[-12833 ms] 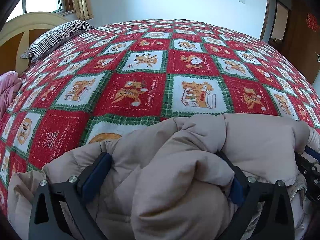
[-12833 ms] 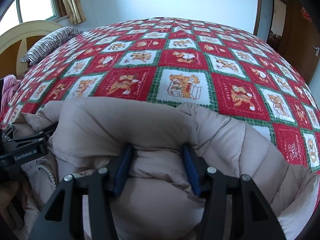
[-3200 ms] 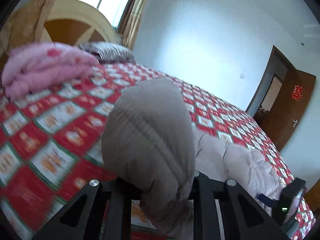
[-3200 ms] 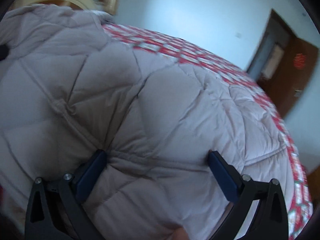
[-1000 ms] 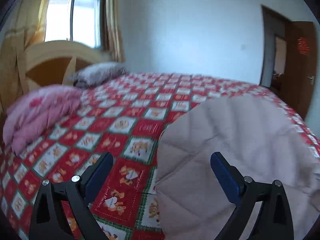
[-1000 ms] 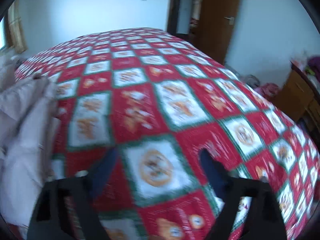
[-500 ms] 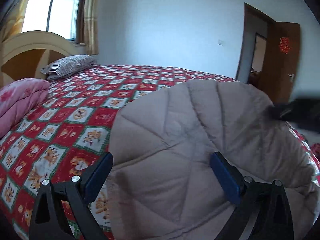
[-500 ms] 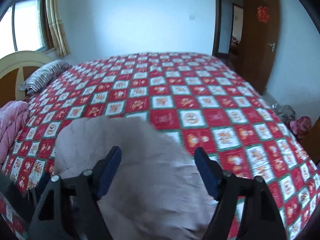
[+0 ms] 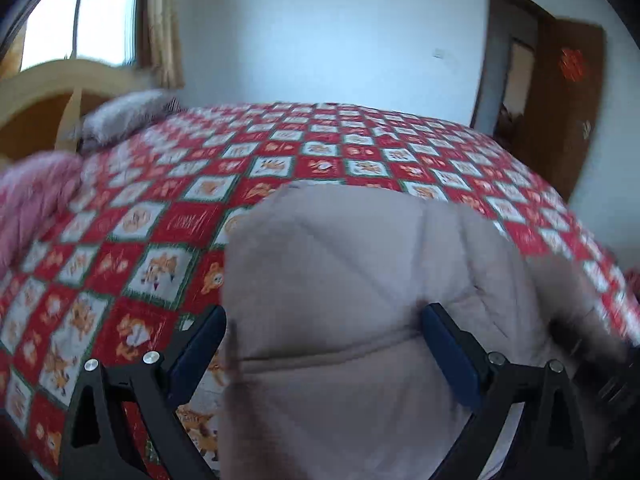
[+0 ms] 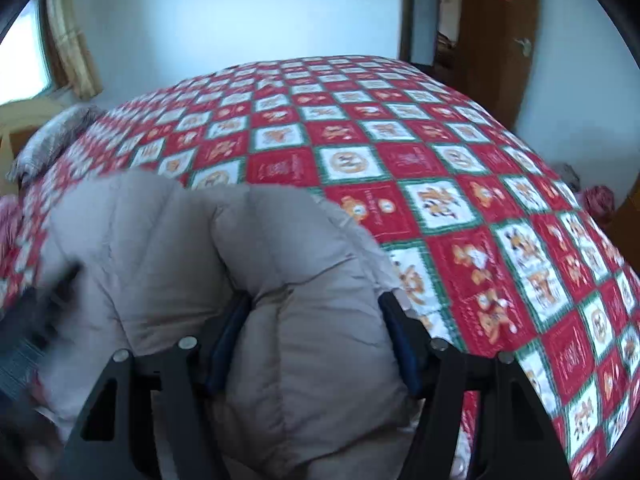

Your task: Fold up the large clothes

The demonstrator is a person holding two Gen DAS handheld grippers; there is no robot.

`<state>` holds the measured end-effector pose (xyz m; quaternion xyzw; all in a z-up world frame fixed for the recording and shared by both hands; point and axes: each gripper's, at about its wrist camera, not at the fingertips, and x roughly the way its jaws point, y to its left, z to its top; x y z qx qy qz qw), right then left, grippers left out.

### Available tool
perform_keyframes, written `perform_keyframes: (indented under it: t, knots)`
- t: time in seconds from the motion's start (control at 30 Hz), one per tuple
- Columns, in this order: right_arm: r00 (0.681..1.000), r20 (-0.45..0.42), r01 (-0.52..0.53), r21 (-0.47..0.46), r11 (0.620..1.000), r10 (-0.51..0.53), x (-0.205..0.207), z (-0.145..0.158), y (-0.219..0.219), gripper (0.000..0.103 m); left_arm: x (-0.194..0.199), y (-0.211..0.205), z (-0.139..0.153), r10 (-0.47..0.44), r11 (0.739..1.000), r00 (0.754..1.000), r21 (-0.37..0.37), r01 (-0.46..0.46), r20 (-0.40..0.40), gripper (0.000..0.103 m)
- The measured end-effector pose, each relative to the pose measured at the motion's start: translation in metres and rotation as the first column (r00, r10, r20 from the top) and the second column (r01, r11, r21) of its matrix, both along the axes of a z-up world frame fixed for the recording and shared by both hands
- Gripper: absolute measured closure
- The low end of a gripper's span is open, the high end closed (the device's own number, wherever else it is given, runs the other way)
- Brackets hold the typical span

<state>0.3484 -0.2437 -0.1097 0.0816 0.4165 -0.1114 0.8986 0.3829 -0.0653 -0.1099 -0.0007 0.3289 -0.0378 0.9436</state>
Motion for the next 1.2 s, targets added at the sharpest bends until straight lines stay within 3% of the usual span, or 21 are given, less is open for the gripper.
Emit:
perform_keyframes:
  t: [0.1,0.17,0.23,0.33,0.4,0.47,0.7,1.2]
  knots:
    - [0.997,0.079,-0.005,0.003,1.000,0.004,0.002,0.030,0.002,0.036,-0.006,-0.008,0.006,-0.034,0.999,0.999,0.029,0.033,0.017,0.005]
    - [0.996,0.088,-0.032,-0.006,0.999,0.032,0.014,0.031,0.003,0.036,-0.004,-0.001,0.013,-0.027,1.000,0.999,0.009,0.027,0.017,0.005]
    - [0.996,0.071,-0.057,0.045,0.997,0.053,0.029,0.015,-0.007,0.037,0.002,0.013,0.021,0.016,0.999,0.999,-0.041,-0.015,0.028,0.005]
    - [0.997,0.019,-0.082,0.123,0.989,0.081,0.035,-0.024,-0.021,0.037,0.019,0.017,0.014,0.026,0.995,0.999,-0.091,-0.028,-0.028,0.005]
    - [0.996,0.037,-0.086,0.124,0.989,0.082,0.027,-0.034,-0.022,0.037,0.030,0.005,-0.004,0.007,0.998,0.996,-0.059,-0.012,-0.092,0.003]
    - [0.997,0.042,-0.069,0.143,0.987,0.063,0.020,-0.042,-0.026,0.037,0.029,-0.002,-0.015,0.018,0.999,0.997,-0.030,-0.020,-0.078,0.001]
    - [0.996,0.071,-0.064,0.166,0.984,0.053,0.009,-0.057,-0.032,0.037,0.020,-0.010,-0.032,0.043,0.999,0.999,0.004,-0.043,-0.016,0.001]
    - [0.998,0.034,-0.048,0.141,0.989,0.044,0.020,-0.075,-0.030,0.033,0.039,-0.007,-0.056,0.027,0.999,0.994,-0.040,-0.032,-0.106,0.001]
